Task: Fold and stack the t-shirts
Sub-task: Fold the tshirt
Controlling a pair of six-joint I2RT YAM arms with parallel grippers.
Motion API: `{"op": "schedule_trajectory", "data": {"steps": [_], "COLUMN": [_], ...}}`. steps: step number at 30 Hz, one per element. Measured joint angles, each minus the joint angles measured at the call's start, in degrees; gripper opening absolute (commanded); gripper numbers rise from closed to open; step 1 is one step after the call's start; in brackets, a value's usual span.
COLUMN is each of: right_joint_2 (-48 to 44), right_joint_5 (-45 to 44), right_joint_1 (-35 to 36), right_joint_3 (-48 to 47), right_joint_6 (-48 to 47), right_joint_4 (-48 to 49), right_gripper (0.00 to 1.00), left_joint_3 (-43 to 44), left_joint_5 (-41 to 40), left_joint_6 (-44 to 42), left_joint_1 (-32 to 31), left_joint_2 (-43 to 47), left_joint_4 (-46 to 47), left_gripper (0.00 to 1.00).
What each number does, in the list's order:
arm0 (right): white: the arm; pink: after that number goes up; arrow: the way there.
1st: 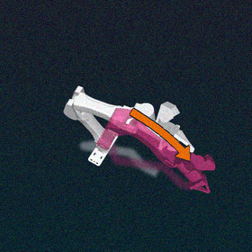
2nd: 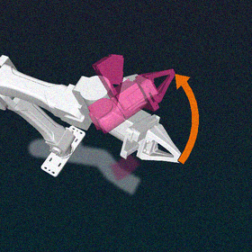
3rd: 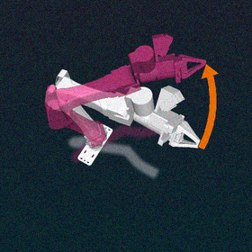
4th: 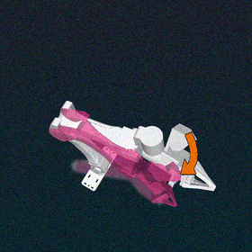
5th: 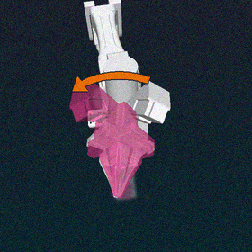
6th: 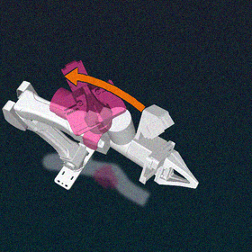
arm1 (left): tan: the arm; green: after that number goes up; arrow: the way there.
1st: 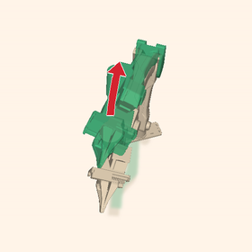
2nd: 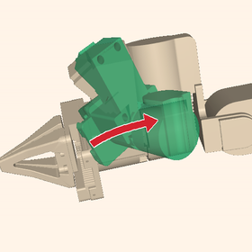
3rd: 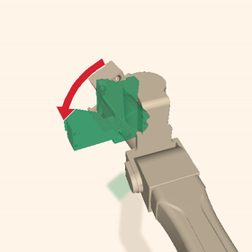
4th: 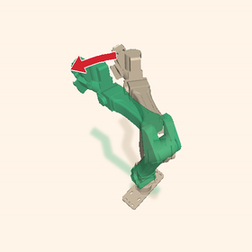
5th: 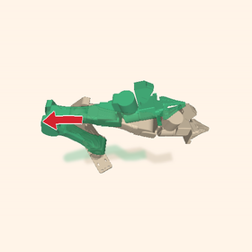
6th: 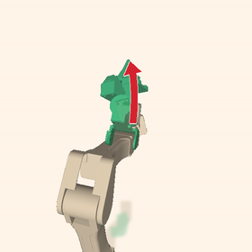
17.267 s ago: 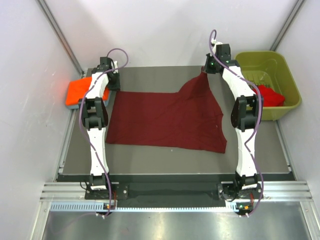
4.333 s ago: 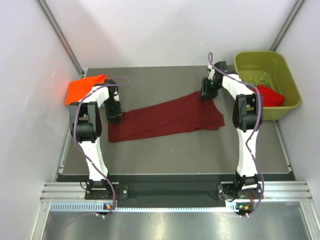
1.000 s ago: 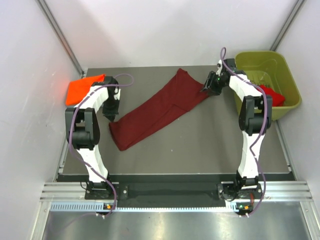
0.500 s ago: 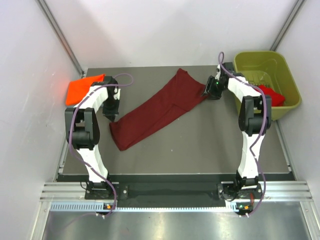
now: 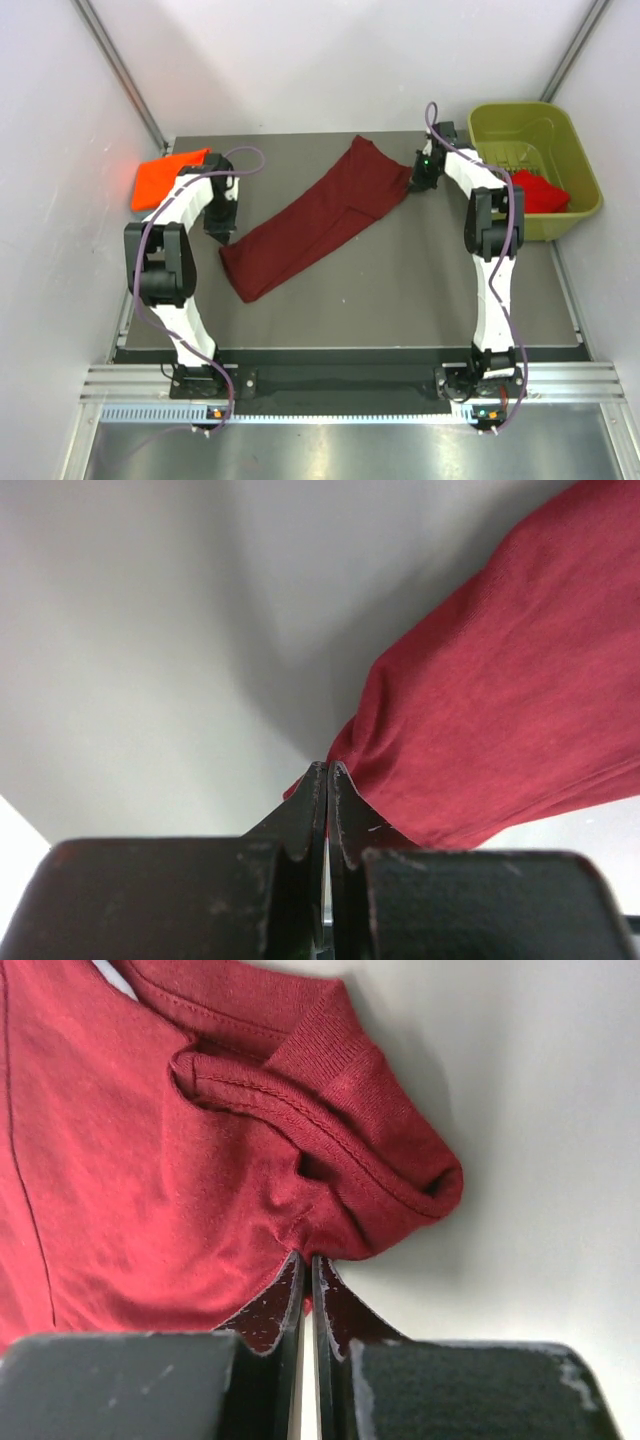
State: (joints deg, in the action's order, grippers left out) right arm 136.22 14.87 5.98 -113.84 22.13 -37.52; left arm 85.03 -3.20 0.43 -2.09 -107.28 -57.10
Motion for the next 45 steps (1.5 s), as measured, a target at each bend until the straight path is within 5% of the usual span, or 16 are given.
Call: {"op": "schedule_trajectory", "data": {"steps": [14, 25, 27, 28, 31, 35, 40, 45], "right_joint_2": [16.31, 19.93, 19.15, 18.64, 15.78, 6.27, -12.52, -23.85], "right_joint_5": [-2.64, -6.62, -7.04, -7.26, -8.0, -7.56, 6.21, 17.07], "right_joint_1": [2.89, 5.77, 5.46, 5.25, 4.35, 2.67, 1.79, 10.99], "right_joint_3": [-26.27, -30.77, -28.72, -27.69, -24.72, -12.61, 13.4, 32.44], "right_joint_6": [-0.37, 0.46, 0.39, 0.48, -0.17, 0.52, 8.2, 17.09], "right_joint_4": [6.4, 12.55, 12.35, 12.04, 10.8, 8.35, 8.85, 12.13], "right_gripper": [0.07, 0.13, 0.25, 0.41, 0.54, 0.54, 0.5, 0.49], "left_joint_3": [-7.65, -10.99, -11.61, -11.98, -13.29, -14.32, -14.32, -12.85], "left_joint_5": [5.27, 6.49, 7.56, 8.2, 10.36, 12.94, 14.08, 14.53], "left_joint_6": [0.28, 0.26, 0.28, 0.28, 0.52, 1.27, 2.08, 2.64], "left_joint_1": [-8.0, -13.11, -13.05, -13.09, -13.53, -14.23, -14.4, -13.7], "left_joint_2": [1.16, 4.83, 5.2, 5.44, 6.05, 6.56, 6.64, 6.27], "left_joint_4": [-0.81, -1.42, -1.42, -1.44, -1.42, -1.49, -1.44, -1.84], "left_gripper": [0.0, 0.0, 0.0, 0.0, 0.0, 0.0, 0.0, 0.0]}}
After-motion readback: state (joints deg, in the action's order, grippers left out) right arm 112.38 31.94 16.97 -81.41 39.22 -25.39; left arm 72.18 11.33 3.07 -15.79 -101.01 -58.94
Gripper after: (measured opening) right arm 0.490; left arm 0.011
